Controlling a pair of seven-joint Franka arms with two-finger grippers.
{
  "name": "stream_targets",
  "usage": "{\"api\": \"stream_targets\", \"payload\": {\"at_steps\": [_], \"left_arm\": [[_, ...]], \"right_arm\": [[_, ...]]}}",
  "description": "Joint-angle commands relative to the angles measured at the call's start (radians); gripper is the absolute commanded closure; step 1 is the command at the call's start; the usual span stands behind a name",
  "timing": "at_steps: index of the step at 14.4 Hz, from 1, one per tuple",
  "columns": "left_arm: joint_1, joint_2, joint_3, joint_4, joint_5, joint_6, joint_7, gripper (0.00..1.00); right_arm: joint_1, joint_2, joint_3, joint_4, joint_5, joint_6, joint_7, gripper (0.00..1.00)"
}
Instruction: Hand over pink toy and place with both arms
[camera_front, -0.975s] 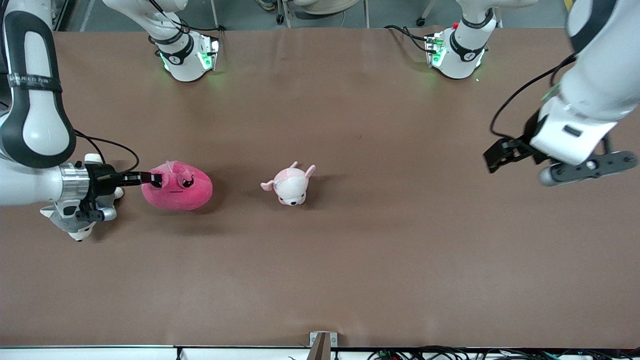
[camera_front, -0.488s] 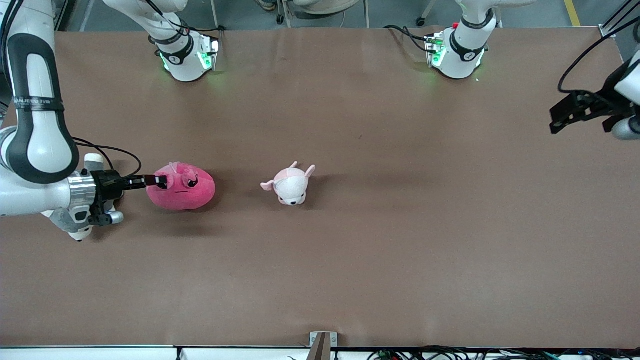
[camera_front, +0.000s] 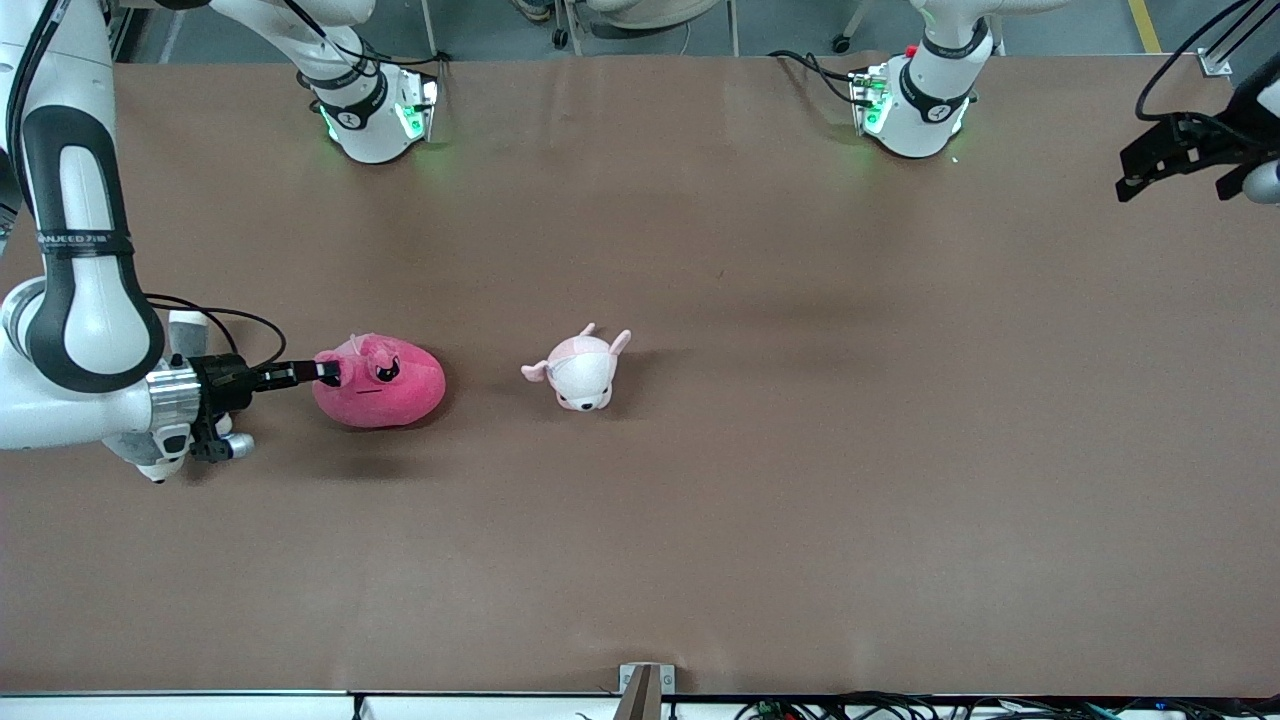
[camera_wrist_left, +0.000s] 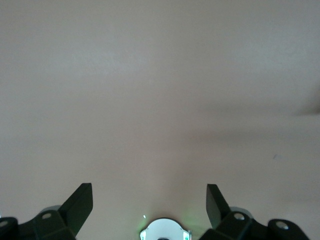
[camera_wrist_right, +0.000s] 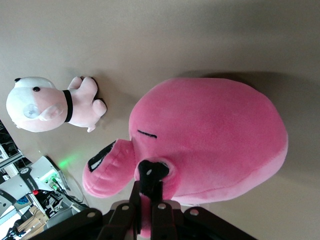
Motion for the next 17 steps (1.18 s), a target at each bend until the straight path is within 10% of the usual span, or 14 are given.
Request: {"api": "stream_targets", "payload": {"at_steps": [1, 17], "left_arm": [[-0.003, -0.048, -0.006, -0.064, -0.02, 0.027, -0.011, 0.0], [-0.05, -0.027, 0.0, -0.078, -0.043, 0.123, -0.031, 0.0]], "right_arm": [[-0.018, -0.008, 0.011, 0.043, 0.001, -0.015, -0.002, 0.0], [0.034, -0.159, 0.018, 0.335, -0.37, -0.01, 0.104, 0.0]]}}
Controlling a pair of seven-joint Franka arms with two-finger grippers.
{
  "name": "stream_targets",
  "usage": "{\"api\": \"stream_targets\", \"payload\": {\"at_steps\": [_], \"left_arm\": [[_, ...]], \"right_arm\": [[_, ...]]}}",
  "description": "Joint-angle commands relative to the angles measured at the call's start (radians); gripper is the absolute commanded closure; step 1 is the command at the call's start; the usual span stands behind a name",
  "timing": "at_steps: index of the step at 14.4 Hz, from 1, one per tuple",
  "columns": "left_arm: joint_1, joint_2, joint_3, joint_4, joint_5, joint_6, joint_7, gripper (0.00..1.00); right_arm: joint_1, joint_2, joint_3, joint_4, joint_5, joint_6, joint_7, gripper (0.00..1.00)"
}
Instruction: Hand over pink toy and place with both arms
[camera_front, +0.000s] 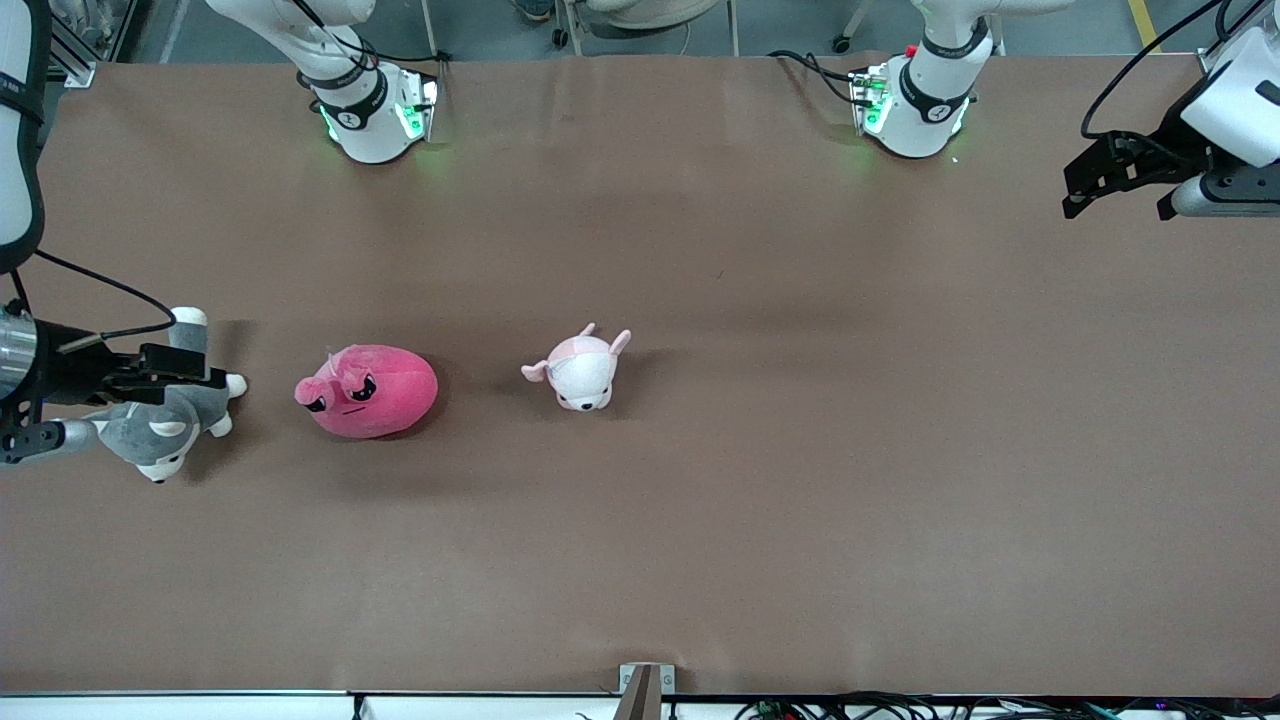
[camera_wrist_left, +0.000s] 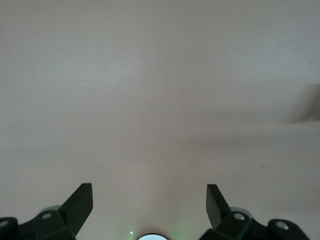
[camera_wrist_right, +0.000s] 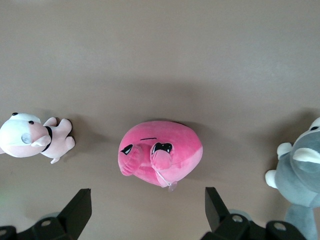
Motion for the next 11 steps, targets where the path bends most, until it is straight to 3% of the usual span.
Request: {"api": "stream_targets", "payload": {"at_steps": [1, 5, 9, 11], "left_arm": [[0.004, -0.014, 0.001, -0.003, -0.016, 0.009, 0.011, 0.0], [0.005, -0.009, 0.003, -0.005, -0.016, 0.009, 0.011, 0.0], [0.004, -0.014, 0.0, -0.012, -0.016, 0.002, -0.004, 0.0], [0.004, -0.015, 0.0, -0.012, -0.016, 0.002, -0.007, 0.0]], "right_arm": [[0.014, -0.021, 0.004, 0.063, -0.09, -0.001, 0.019, 0.0], [0.008, -0.07, 0.001, 0.091, -0.172, -0.01, 0.022, 0.0], [-0.016, -0.123, -0.006, 0.086, -0.189, -0.088, 0.136, 0.0], [-0.016, -0.152, -0.003, 0.075, -0.256, -0.091, 0.142, 0.0]]}}
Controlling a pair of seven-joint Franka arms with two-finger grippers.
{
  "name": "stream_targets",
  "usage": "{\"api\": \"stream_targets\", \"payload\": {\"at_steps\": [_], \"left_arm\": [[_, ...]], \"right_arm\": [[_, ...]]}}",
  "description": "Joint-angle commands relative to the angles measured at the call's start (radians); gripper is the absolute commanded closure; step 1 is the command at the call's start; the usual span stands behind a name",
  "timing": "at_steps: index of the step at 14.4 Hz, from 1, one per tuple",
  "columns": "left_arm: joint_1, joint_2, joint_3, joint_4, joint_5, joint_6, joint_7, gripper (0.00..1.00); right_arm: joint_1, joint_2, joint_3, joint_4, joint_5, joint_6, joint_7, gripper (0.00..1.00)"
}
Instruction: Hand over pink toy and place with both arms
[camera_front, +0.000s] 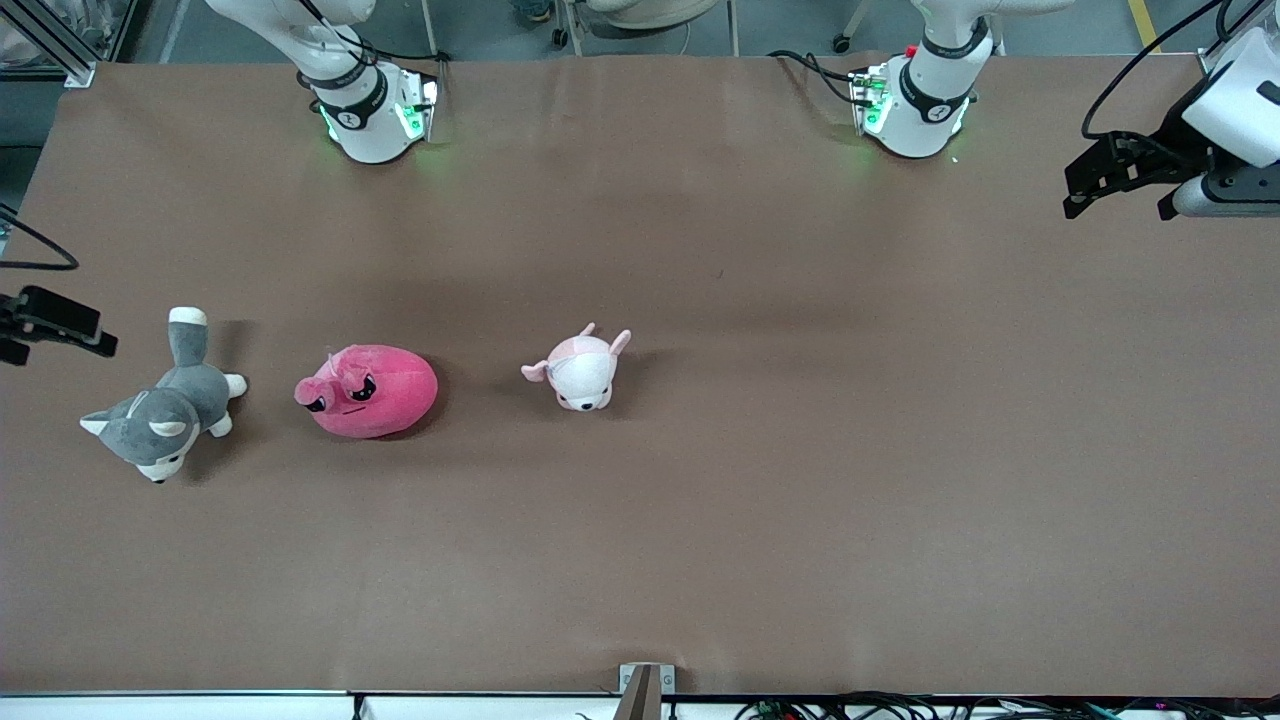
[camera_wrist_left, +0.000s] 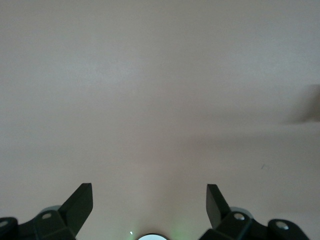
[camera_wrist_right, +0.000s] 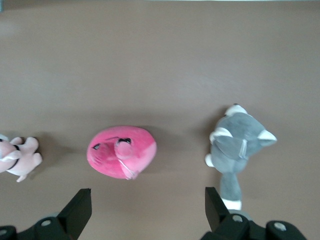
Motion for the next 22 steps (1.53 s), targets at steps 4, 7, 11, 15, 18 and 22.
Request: {"api": "stream_targets", "payload": {"at_steps": [4, 7, 11, 15, 18, 22], "left_arm": [[0.004, -0.018, -0.001, -0.01, -0.016, 0.002, -0.005, 0.0], [0.004, -0.018, -0.001, -0.01, -0.016, 0.002, -0.005, 0.0], [0.005, -0.019, 0.0, -0.012, -0.016, 0.0, 0.003, 0.0], [0.005, -0.009, 0.005, 0.004, -0.013, -0.001, 0.016, 0.0], [0.002, -0.004, 0.005, 0.013, -0.001, -0.001, 0.009, 0.0], [0.002, 0.01, 0.003, 0.025, 0.002, -0.001, 0.001, 0.0]], "right_arm": [[-0.018, -0.054, 0.015, -0.062, -0.068, 0.013, 0.066, 0.0], [-0.039, -0.142, 0.025, -0.189, -0.04, 0.115, 0.085, 0.0], [-0.027, -0.209, 0.025, -0.253, -0.058, 0.115, 0.071, 0.0], [-0.005, -0.324, 0.027, -0.417, -0.078, 0.171, 0.079, 0.0], [-0.007, -0.36, 0.025, -0.471, -0.078, 0.178, 0.077, 0.0], [-0.01, -0.358, 0.025, -0.473, -0.084, 0.179, 0.07, 0.0]]}}
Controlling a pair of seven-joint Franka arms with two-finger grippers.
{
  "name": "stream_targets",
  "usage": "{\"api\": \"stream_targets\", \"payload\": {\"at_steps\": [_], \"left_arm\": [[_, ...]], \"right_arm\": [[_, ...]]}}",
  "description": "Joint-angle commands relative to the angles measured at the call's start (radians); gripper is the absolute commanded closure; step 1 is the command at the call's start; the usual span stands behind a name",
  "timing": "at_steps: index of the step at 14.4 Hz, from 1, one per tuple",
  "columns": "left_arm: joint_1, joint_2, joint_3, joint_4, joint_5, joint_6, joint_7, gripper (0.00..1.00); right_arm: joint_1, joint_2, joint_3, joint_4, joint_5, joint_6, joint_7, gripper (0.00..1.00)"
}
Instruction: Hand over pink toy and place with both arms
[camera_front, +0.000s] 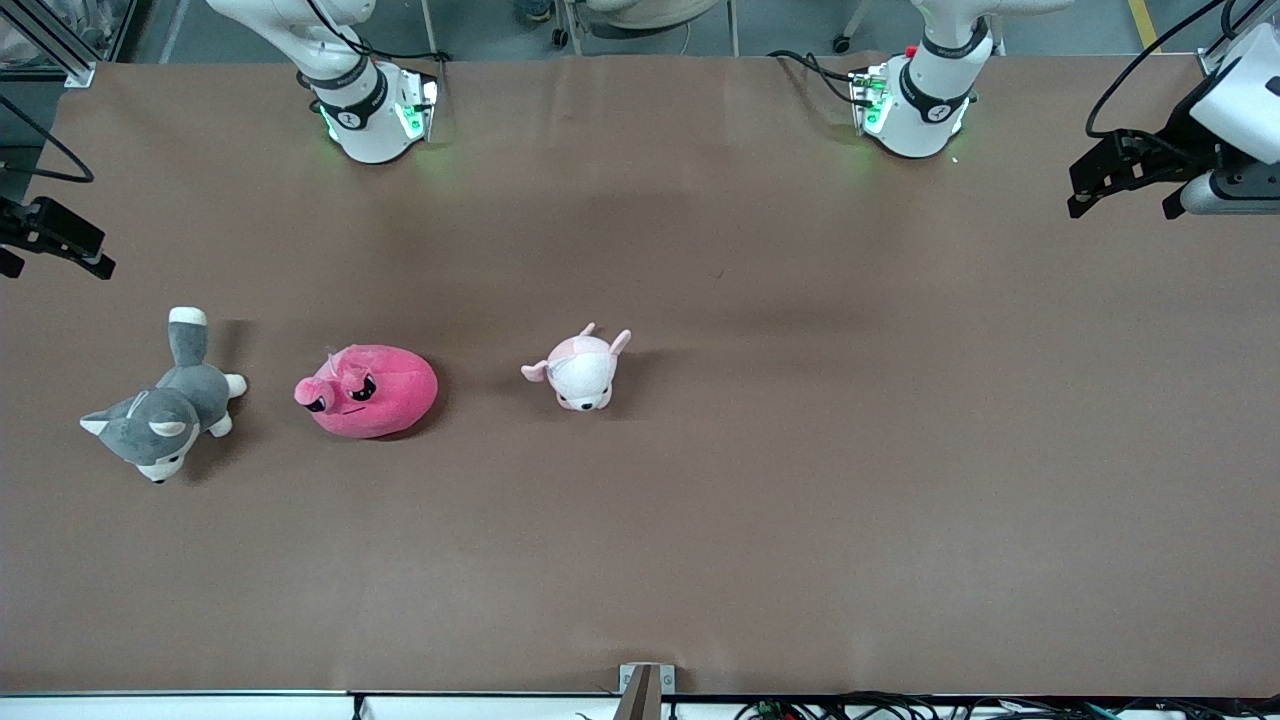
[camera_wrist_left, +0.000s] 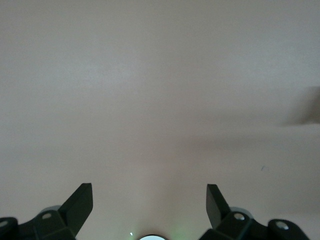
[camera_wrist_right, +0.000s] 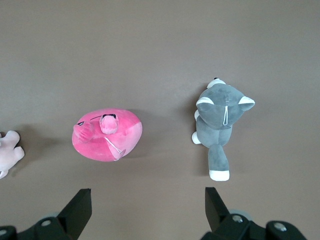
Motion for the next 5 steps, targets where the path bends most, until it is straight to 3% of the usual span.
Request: {"api": "stream_targets", "payload": {"at_steps": [1, 5], "left_arm": [[0.002, 0.01, -0.002, 0.018, 0.002, -0.001, -0.005, 0.0], [0.003, 0.01, -0.002, 0.018, 0.002, -0.001, -0.006, 0.0]], "right_arm": [[-0.003, -0.031, 0.005, -0.04, -0.025, 0.018, 0.006, 0.0], [-0.003, -0.031, 0.005, -0.04, -0.034, 0.015, 0.006, 0.0]]}}
